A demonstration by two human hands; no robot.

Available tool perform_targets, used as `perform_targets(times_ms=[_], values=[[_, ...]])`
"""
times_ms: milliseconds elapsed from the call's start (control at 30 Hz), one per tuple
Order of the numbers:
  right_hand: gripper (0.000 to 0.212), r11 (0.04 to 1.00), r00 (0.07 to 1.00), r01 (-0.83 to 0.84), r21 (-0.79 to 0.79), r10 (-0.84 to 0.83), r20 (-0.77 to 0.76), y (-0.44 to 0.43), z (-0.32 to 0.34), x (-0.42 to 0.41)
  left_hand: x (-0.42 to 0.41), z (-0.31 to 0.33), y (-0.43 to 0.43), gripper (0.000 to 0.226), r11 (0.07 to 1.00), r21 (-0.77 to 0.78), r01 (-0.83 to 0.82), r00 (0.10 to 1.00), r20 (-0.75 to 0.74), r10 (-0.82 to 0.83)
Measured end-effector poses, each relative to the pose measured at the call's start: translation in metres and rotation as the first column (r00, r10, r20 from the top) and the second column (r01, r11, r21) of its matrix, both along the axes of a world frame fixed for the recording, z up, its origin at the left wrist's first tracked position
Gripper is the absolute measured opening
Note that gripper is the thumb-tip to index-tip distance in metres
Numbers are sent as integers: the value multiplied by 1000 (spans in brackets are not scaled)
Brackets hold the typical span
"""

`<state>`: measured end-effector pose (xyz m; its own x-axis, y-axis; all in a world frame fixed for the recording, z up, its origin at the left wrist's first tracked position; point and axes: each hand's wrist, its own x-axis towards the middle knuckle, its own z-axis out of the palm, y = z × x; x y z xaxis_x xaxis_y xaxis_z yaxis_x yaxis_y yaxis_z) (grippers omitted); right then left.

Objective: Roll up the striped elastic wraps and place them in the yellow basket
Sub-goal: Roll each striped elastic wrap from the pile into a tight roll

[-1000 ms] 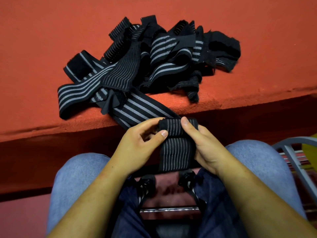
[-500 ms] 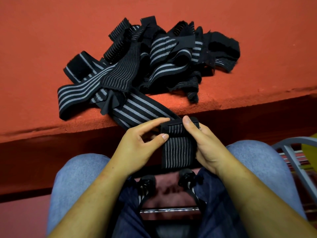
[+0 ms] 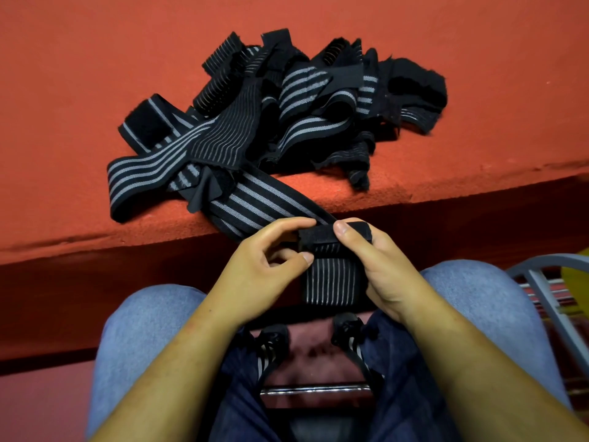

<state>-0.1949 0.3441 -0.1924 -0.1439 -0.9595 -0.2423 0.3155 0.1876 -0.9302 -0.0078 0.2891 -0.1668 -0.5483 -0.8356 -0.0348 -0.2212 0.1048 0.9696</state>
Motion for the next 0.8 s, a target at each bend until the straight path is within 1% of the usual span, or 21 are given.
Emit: perform_targets(times_ms=[67,167,233,367,467,500,567,667,733,800], values=[[32,1000,1000,4,-24,-5,-31,0,-1,-1,0,-1,0,38,999,43,15,1000,-2,-15],[34,999,997,-2,-54,-3,-83,0,-1,-1,2,-2,-1,31,999,43,4,1000,28,-5],[37,998,995,-9,-64,3,-104,1,-2,-1,1,-1,0,31,999,35,-1,999,47,-1],[41,997,988,-43,-69,33,-149,2,-2,-2,0,0,0,37,998,56,-1,1000,31,-1],[39,996,986,-74,-57,65,-156,2,-4,-1,2,-5,-3,26,998,57,28,997,67,-32],[39,995,985,-84,-48,76,-157,2,-4,0,3,-8,-4,25,997,62,37,996,85,-42],[40,994,980,-103,-34,96,-176,3,-4,1,3,-10,-2,29,993,99,60,993,96,-69],[38,989,963,-144,-18,136,-232,4,-5,3,2,-15,1,46,987,133,86,985,134,-104],[34,985,947,-173,-11,163,-277,6,-6,5,2,-18,2,55,986,141,86,977,180,-111],[29,982,938,-187,1,178,-298,6,-7,6,2,-18,3,57,982,164,89,973,196,-121]])
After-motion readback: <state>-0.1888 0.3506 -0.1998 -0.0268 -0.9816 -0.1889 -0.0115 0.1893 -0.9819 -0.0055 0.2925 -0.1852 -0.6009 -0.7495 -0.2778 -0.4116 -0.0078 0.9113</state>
